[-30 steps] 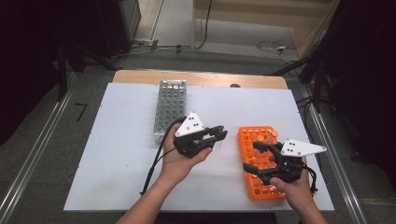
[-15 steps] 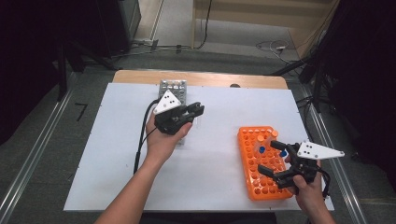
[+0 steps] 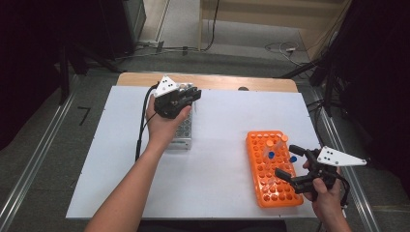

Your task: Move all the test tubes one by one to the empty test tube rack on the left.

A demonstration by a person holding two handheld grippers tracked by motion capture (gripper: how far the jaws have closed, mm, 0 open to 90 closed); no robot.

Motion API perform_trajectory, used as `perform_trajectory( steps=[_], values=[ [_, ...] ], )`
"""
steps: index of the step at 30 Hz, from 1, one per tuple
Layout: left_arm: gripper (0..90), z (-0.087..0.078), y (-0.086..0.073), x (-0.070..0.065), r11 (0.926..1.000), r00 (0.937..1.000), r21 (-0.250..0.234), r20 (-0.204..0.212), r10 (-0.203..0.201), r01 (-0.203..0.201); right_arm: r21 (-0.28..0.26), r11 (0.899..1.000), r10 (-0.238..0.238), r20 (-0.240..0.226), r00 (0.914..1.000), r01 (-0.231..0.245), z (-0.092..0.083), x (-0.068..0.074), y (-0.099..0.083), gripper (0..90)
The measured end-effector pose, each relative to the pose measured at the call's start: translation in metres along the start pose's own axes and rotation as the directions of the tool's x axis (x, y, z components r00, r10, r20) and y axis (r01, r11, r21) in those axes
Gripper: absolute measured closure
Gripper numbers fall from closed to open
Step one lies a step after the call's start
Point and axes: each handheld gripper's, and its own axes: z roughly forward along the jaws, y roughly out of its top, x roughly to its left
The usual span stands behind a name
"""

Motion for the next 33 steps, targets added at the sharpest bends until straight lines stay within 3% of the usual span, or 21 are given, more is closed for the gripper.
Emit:
perform_trajectory(
  steps=[5,12,21,27,30,33],
  values=[
    [76.9,0.008,0.001,0.018,0.9999,0.9992,-0.013,-0.037,-0.012,0.011,0.0,1.0,0.009,0.013,0.9999,-0.009,-0.002,-0.004,-0.003,0.0],
    [76.9,0.022,0.0,0.042,0.9977,0.9949,-0.034,-0.081,-0.06,0.058,0.005,1.0,0.013,0.028,0.9995,-0.013,-0.003,-0.008,-0.006,0.0],
    [77.0,0.041,0.001,0.069,0.9936,0.982,-0.058,-0.157,-0.105,0.097,0.004,1.0,0.022,0.033,0.9992,-0.022,-0.004,-0.012,-0.009,0.0],
    [77.0,0.062,0.005,0.079,0.9929,0.9767,-0.06,-0.183,-0.112,0.103,-0.003,1.0,0.024,0.036,0.999,-0.024,-0.005,-0.015,-0.01,0.0],
    [77.0,0.073,0.003,0.08,0.9945,0.9751,-0.056,-0.199,-0.097,0.088,-0.003,1.0,0.03,0.039,0.9988,-0.03,-0.006,-0.016,-0.01,0.0],
    [77.0,0.082,0.001,0.082,0.9959,0.9692,-0.043,-0.23,-0.088,0.08,-0.006,1.0,0.03,0.038,0.9988,-0.03,-0.006,-0.016,-0.011,0.0]
  ],
)
